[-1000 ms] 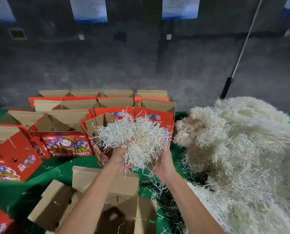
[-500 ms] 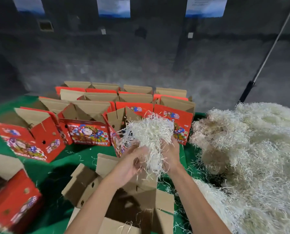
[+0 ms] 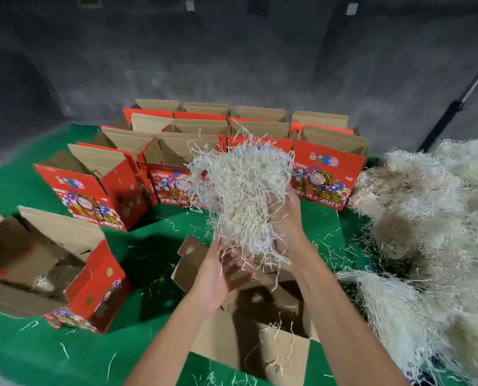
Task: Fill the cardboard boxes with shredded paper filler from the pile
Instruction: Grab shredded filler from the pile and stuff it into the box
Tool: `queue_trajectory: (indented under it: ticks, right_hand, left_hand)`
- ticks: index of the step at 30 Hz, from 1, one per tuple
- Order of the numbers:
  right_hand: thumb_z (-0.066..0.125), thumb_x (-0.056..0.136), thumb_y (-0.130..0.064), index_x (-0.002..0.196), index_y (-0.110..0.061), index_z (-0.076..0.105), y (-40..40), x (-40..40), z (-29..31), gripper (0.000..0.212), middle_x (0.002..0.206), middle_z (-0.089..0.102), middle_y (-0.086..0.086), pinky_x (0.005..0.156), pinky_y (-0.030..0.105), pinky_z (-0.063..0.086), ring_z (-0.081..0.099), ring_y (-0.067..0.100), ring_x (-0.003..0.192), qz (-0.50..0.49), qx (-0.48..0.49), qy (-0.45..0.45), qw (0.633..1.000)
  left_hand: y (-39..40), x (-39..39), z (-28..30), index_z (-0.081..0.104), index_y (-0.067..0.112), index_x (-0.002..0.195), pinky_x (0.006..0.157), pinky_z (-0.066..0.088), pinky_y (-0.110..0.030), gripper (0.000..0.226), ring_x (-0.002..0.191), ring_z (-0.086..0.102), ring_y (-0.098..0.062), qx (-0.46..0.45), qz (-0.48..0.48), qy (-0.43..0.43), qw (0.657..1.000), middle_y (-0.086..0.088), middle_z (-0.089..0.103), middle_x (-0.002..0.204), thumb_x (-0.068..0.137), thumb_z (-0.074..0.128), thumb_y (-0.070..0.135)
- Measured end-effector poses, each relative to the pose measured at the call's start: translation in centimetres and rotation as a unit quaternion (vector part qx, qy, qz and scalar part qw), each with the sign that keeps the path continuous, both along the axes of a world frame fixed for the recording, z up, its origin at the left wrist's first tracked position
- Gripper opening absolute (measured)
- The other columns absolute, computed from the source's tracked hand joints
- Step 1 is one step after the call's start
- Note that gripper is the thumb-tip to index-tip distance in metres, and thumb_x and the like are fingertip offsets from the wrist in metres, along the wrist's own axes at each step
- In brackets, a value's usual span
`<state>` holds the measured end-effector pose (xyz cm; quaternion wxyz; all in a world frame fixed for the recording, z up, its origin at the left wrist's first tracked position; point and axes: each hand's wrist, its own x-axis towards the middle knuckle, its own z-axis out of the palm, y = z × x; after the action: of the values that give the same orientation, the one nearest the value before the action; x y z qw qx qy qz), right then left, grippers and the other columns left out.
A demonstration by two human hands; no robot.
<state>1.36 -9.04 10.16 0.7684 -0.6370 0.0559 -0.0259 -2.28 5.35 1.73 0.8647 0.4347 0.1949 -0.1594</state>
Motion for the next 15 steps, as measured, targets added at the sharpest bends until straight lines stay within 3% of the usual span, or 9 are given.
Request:
queue_trajectory:
  ticks: [2,3,5,7,8,10,12,13,15]
  right_hand:
    - [0.051,0.095,0.005,0.147,-0.012,0.036,1.5,-0.3,-0.2,0.057,0.146,0.049,0.008,0.104,0.044,0.047,0.05,0.033,0.131,-0.031,-0.082,-0.07,0.994]
    - [0.058,0.089,0.002,0.146,-0.024,0.039,2.2,-0.9,-0.8,0.065,0.143,0.052,-0.01,0.108,0.046,0.044,0.052,0.026,0.131,-0.017,-0.112,-0.086,0.99]
    - [0.068,0.078,-0.011,0.14,-0.055,0.037,3.0,-1.7,-2.9,0.082,0.128,0.049,-0.044,0.108,0.03,0.044,0.051,0.001,0.128,0.036,-0.165,-0.08,0.982]
    - [0.065,0.079,-0.027,0.125,-0.079,0.03,4.0,-3.4,-4.4,0.078,0.121,0.04,-0.058,0.097,0.003,0.039,0.043,-0.023,0.12,0.09,-0.218,-0.04,0.971]
    - [0.059,0.085,-0.034,0.121,-0.08,0.036,4.5,-4.1,-5.0,0.063,0.12,0.044,-0.055,0.089,-0.003,0.037,0.043,-0.026,0.116,0.122,-0.222,-0.031,0.967]
    - [0.047,0.097,-0.038,0.106,-0.065,0.062,5.2,-5.2,-6.0,0.032,0.107,0.065,-0.037,0.075,0.003,0.047,0.061,-0.014,0.1,0.112,-0.152,-0.013,0.982]
    - [0.045,0.098,-0.039,0.087,-0.039,0.076,5.1,-5.2,-6.5,0.032,0.088,0.074,-0.013,0.067,0.021,0.053,0.068,0.007,0.081,0.031,-0.041,0.046,0.998]
    - [0.048,0.097,-0.044,0.081,-0.034,0.075,5.1,-5.1,-6.3,0.033,0.081,0.072,-0.01,0.064,0.025,0.051,0.066,0.01,0.074,-0.006,-0.01,0.062,0.998]
    - [0.054,0.093,-0.058,0.083,-0.036,0.069,4.6,-5.1,-6.9,0.028,0.076,0.067,-0.017,0.063,0.021,0.049,0.063,0.005,0.069,-0.083,-0.029,0.064,0.994]
  left_hand:
    - [1.3,0.1,0.5,0.055,0.02,0.136,0.106,0.039,-0.063,0.066,0.123,0.058,-0.037,-0.111,-0.014,-0.014,0.994,-0.016,0.06,0.135,0.09,0.054,0.067]
    - [1.9,0.2,1.0,0.056,0.023,0.137,0.108,0.037,-0.062,0.072,0.125,0.057,-0.037,-0.132,-0.021,-0.016,0.991,-0.014,0.06,0.137,0.085,0.057,0.073]
    - [2.4,0.6,1.7,0.062,0.03,0.133,0.105,0.043,-0.057,0.074,0.125,0.058,-0.032,-0.093,-0.032,-0.051,0.994,-0.007,0.061,0.137,0.078,0.057,0.081]
    - [2.6,1.1,2.1,0.065,0.037,0.128,0.094,0.053,-0.048,0.07,0.117,0.065,-0.023,-0.022,-0.028,-0.069,0.997,0.0,0.066,0.13,0.075,0.058,0.083]
    - [2.7,1.2,2.1,0.066,0.036,0.125,0.085,0.056,-0.044,0.065,0.108,0.069,-0.021,0.009,-0.019,-0.052,0.998,0.002,0.07,0.123,0.076,0.062,0.078]
    - [2.4,1.3,1.7,0.068,0.029,0.112,0.065,0.057,-0.035,0.039,0.088,0.074,-0.021,0.07,0.014,-0.002,0.997,-0.003,0.073,0.115,0.087,0.065,0.059]
    - [2.0,1.4,1.1,0.06,0.025,0.119,0.077,0.055,-0.041,0.03,0.1,0.067,-0.023,0.086,0.058,0.047,0.993,-0.008,0.061,0.131,0.095,0.06,0.042]
    - [1.8,1.2,1.0,0.05,0.023,0.132,0.091,0.049,-0.046,0.041,0.111,0.06,-0.025,0.084,0.059,0.045,0.994,-0.005,0.053,0.137,0.096,0.059,0.041]
    - [1.8,0.8,0.4,0.044,0.018,0.132,0.088,0.045,-0.044,0.044,0.098,0.058,-0.021,0.093,0.046,0.029,0.994,-0.004,0.056,0.122,0.096,0.059,0.038]
